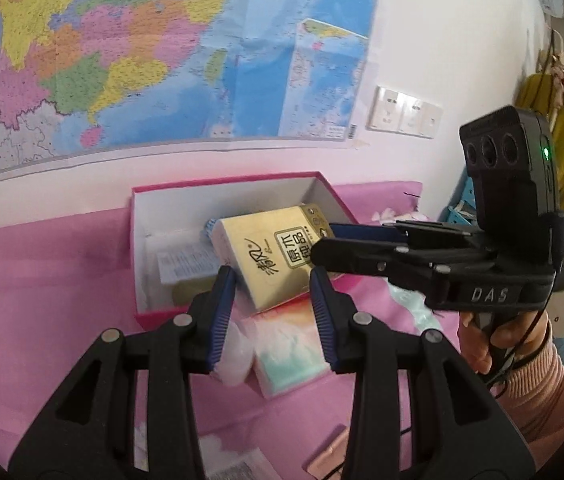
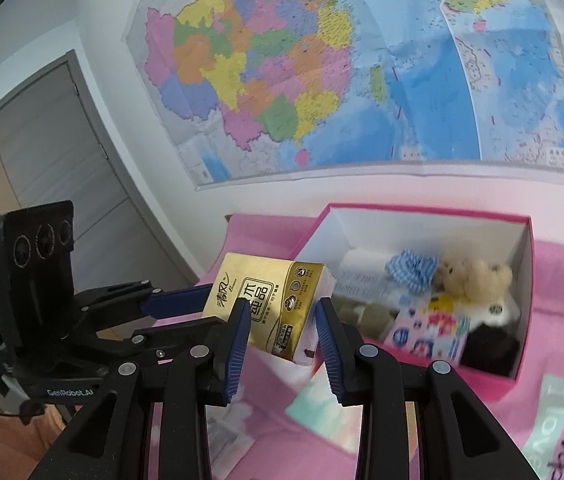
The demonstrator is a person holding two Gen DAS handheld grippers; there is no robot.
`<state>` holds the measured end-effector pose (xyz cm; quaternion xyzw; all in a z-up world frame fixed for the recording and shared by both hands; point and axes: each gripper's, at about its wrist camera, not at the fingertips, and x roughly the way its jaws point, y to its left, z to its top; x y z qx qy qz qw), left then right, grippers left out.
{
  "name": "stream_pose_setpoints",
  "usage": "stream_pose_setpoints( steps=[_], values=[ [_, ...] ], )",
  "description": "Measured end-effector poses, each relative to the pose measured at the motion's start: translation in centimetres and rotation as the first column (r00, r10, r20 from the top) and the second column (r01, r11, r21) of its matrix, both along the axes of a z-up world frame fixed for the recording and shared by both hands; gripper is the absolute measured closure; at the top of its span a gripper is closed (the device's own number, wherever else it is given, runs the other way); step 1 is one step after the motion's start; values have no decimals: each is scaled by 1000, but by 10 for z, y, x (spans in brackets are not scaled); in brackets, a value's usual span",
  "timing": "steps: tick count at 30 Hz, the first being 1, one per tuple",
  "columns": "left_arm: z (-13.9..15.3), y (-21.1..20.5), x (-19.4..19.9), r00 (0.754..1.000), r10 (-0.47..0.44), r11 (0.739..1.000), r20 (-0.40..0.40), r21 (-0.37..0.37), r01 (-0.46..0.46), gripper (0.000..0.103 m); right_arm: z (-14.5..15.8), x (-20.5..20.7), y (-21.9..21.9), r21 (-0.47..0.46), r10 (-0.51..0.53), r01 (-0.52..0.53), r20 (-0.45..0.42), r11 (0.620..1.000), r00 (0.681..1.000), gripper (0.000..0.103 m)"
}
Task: Organize soft objects
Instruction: 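Carry the yellow tissue pack into the shoebox and release it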
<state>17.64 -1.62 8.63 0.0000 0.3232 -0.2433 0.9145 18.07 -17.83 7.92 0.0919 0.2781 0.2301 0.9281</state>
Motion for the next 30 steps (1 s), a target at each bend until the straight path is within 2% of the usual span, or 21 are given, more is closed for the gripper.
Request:
stream_pose_setpoints(
  steps=[6,10,19,25,30],
  values=[
    [-13,6,43,997,26,1000,-77,-14,-27,63,-5,39,-3,5,-26,26,-31,1000,999,68],
    [-25,3,65,993,60,998,-104,24,-57,63,-15,63,-6,13,-51,52,-60,999,997,68],
    [-54,9,105,973,115,993,-200,37,-110,63,-44,113,-10,20,-93,97,-159,995,983,67],
    [-62,24,113,957,178,984,-227,25,-177,63,-55,128,-11,9,-135,139,-184,990,974,64],
    [-60,30,97,962,186,982,-201,29,-184,63,-59,113,-13,-4,-131,132,-166,991,977,64]
  ],
)
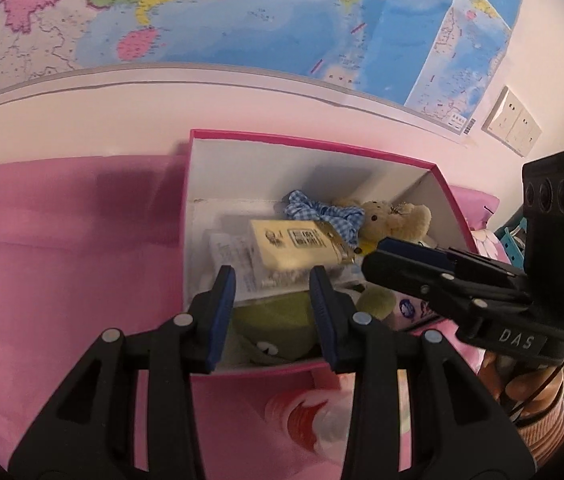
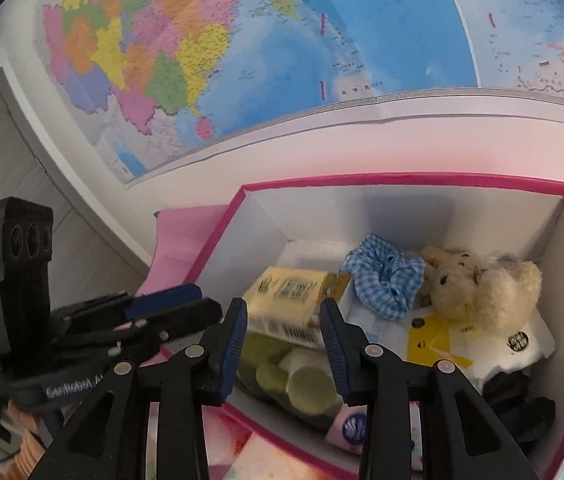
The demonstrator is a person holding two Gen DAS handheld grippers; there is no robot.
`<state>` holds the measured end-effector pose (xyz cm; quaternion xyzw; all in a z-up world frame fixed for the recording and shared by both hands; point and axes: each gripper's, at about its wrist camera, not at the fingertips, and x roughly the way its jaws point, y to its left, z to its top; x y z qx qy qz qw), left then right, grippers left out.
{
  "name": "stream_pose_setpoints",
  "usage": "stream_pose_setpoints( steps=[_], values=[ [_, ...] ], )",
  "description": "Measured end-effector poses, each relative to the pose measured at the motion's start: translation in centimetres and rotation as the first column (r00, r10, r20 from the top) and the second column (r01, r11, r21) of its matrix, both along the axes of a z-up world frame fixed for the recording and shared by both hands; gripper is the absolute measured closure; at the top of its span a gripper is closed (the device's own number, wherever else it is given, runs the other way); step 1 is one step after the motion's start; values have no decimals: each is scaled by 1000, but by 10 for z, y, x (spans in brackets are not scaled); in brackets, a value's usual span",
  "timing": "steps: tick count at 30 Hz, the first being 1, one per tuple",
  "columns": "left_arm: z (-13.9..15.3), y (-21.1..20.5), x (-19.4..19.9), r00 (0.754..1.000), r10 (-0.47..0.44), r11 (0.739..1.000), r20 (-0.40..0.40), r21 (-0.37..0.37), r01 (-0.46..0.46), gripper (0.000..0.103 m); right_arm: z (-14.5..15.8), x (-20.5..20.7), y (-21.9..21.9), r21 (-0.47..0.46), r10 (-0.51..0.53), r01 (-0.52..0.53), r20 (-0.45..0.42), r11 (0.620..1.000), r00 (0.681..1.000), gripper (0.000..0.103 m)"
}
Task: Organize soft objects
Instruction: 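Carry the yellow tissue pack into the shoebox and release it, then move the right gripper back to the peach hand-cream pouch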
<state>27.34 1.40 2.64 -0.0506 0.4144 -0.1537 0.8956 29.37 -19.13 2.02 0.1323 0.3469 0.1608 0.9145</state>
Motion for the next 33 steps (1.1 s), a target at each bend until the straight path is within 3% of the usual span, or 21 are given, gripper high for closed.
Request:
stream_pose_setpoints(
  steps=[11,14,25,33],
  values=[
    [28,12,-60,990,-33,997,136,-59,41,63,7,-42,-5,42,45,-46,35,998,998,64],
    [30,15,-81,987,-51,994,153,-89,65,58,14,-66,-5,54,82,-86,64,995,995,63],
    [-6,7,-150,985,-145,982,92,-106,155,58,26,-142,-2,3,168,-170,108,985,980,58],
    [-42,-1,-183,983,-185,977,-1,-105,184,58,-7,-177,4,-22,193,-193,34,981,981,57]
  ],
)
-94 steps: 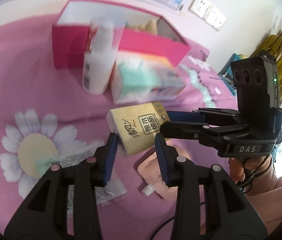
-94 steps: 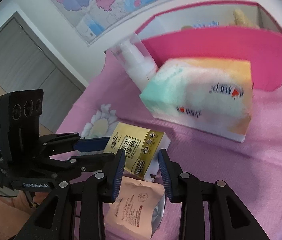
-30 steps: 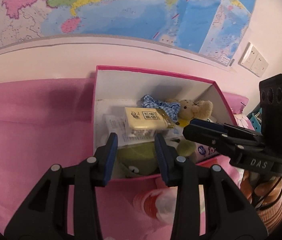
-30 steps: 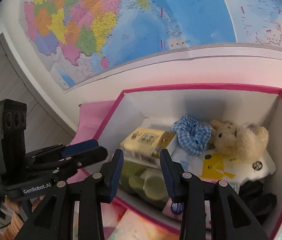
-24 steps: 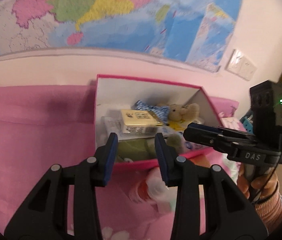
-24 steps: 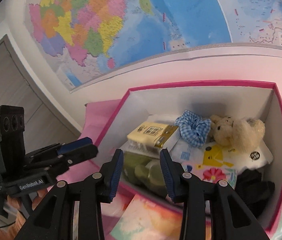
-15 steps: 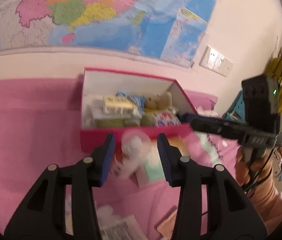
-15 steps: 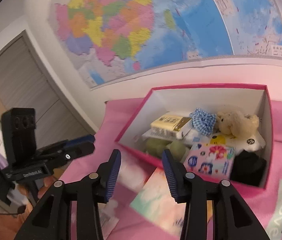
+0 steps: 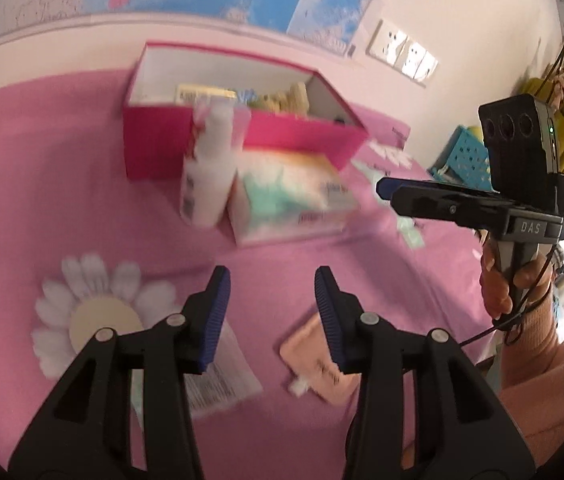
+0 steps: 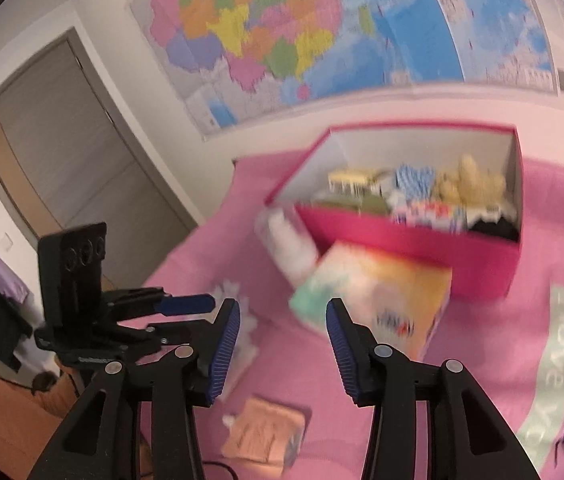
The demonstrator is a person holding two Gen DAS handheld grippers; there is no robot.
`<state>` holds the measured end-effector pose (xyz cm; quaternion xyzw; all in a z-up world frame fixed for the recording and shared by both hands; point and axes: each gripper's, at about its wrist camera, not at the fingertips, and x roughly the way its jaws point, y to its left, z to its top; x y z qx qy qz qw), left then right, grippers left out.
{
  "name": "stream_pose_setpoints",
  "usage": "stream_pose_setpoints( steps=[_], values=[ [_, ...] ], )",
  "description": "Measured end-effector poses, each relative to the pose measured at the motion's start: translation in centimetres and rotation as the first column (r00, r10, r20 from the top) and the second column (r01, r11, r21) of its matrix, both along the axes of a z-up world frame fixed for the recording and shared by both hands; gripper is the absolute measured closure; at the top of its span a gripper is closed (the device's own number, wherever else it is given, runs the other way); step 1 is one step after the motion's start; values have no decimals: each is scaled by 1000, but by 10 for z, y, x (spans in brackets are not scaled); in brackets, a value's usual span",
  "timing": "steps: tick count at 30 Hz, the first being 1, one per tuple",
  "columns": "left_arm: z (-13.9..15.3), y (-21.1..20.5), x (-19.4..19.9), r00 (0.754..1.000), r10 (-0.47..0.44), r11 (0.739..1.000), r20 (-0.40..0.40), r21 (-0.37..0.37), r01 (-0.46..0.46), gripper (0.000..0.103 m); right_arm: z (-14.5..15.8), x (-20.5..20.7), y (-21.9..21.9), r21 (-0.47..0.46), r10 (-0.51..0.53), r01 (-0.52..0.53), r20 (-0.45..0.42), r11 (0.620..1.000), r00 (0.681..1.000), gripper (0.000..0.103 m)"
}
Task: Organize soft objects
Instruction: 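Move the right gripper back to the peach hand-cream pouch, then grasp the peach hand-cream pouch with the right gripper and lift it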
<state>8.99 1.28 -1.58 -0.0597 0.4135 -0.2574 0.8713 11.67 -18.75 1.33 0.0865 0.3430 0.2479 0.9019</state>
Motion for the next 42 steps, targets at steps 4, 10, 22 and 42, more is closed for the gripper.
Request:
stream_pose_setpoints(
  steps=[4,10,22,42],
  values=[
    [-15,-6,-11,998,-22,1000,-56,-3,22,58,-27,-9,7,-33,6,-9,-71,999,997,57],
    [-30,-13,-26,993,-49,999,-103,6,50,58,-56,-17,16,-71,15,-25,-140,997,990,57],
    [-54,-26,-44,976,-74,997,-203,6,77,58,-92,-32,15,-24,9,-15,-229,1000,973,57],
    [-57,-46,-36,972,-50,996,-228,64,67,72,-105,-38,16,31,-2,9,-232,999,973,71]
  ],
)
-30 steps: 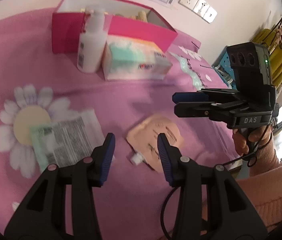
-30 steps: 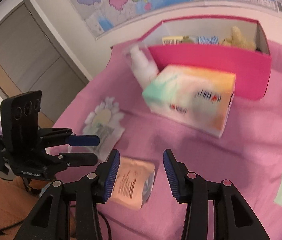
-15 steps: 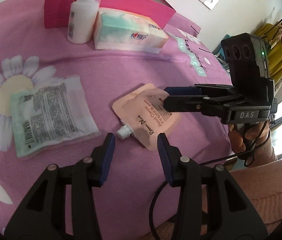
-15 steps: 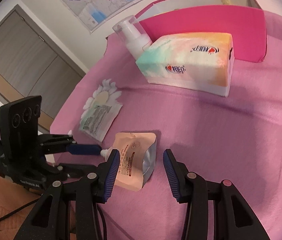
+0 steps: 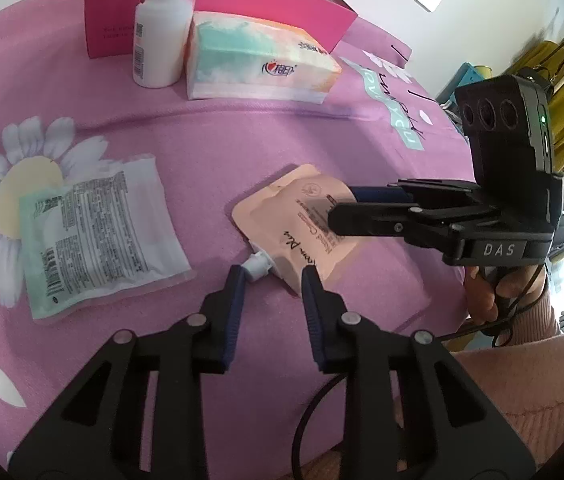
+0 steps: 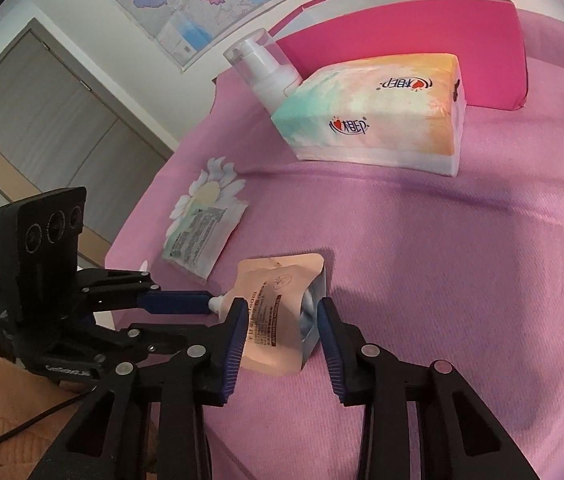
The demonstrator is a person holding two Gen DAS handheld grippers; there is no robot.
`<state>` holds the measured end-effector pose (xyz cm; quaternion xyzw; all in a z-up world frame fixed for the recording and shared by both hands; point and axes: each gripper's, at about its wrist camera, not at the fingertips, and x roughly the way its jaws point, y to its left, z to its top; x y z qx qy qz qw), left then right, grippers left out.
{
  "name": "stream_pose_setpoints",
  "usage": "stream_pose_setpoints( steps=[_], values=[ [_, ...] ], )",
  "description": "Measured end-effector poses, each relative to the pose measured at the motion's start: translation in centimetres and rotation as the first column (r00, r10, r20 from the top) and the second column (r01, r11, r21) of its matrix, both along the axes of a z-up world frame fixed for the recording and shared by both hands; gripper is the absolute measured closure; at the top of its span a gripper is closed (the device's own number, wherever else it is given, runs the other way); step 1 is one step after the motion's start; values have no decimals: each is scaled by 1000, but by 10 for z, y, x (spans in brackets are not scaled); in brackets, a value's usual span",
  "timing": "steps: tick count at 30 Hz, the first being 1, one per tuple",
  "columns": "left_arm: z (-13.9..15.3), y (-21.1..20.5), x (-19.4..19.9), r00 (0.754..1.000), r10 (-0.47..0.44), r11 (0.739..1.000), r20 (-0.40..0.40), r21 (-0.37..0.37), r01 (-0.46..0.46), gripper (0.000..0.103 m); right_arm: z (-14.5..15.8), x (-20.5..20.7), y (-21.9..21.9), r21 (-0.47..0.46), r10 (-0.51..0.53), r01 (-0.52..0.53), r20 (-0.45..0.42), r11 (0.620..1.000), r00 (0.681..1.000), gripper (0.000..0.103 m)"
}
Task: Organize soft objects
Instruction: 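Grasp the peach hand-cream pouch with the right gripper and lift it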
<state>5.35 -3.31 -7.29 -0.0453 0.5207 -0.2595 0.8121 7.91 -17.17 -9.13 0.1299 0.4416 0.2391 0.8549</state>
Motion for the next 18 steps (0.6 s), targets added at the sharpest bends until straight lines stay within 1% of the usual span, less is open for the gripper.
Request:
stream_pose_setpoints(
  steps=[4,9,18],
  values=[
    [0,-2,4,1000,2,1000,-6,-3,-2,72,1,-2,-1,-2,-7,7,3,1000,1000,74],
    [5,-6,8,1000,8,1000,9,-5,-8,72,3,-3,-4,-2,-36,36,11,999,999,74],
    [27,-7,17,997,5,1000,81,-10,-4,72,17,-6,-13,5,-75,75,51,997,996,74]
  ],
)
